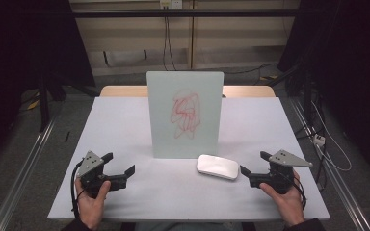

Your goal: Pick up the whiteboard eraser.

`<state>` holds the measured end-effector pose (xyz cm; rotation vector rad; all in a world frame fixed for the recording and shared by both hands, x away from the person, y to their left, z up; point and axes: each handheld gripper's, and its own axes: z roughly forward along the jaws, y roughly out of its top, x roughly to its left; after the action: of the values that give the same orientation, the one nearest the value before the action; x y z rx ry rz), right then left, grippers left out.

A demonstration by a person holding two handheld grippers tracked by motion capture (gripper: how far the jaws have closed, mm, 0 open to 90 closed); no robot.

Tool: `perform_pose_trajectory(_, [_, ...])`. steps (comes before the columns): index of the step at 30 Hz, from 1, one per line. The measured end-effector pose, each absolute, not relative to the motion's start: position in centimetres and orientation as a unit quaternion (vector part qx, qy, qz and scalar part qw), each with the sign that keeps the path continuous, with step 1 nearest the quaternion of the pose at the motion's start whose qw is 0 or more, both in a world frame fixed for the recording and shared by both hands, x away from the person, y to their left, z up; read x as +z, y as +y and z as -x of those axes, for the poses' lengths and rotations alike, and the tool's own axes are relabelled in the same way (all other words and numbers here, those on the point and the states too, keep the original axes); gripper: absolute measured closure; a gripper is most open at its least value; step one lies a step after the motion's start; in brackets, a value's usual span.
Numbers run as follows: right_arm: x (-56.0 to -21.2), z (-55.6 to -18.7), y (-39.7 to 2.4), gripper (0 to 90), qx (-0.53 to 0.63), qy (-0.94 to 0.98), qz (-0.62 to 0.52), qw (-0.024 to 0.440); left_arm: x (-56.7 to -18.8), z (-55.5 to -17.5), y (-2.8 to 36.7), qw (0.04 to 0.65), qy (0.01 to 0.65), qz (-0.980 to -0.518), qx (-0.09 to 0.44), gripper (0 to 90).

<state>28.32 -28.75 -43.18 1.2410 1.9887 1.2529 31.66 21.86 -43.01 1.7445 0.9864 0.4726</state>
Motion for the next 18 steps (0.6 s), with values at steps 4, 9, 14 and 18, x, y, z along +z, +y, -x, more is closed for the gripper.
perform_pose_trajectory(4, [-43.0, -28.5, -28.3, 8.2, 0.463, 0.733, -0.443, 0.228, -43.1, -31.7, 21.8, 0.513, 0.412, -0.728, 0.194, 3.7])
perform_pose_trajectory(9, [-42.9, -28.7, -27.8, 9.0, 0.464, 0.746, -0.425, 0.218, -43.1, -31.7, 21.8, 0.513, 0.411, -0.728, 0.195, 3.7])
perform_pose_trajectory(14, [-42.8, -29.3, -26.8, 8.4, 0.457, 0.768, -0.401, 0.203, -43.1, -31.7, 21.7, 0.512, 0.411, -0.73, 0.193, 3.7])
perform_pose_trajectory(18, [-42.7, -29.7, -26.5, 9.0, 0.456, 0.775, -0.391, 0.196, -43.2, -31.7, 21.7, 0.51, 0.41, -0.731, 0.192, 3.7])
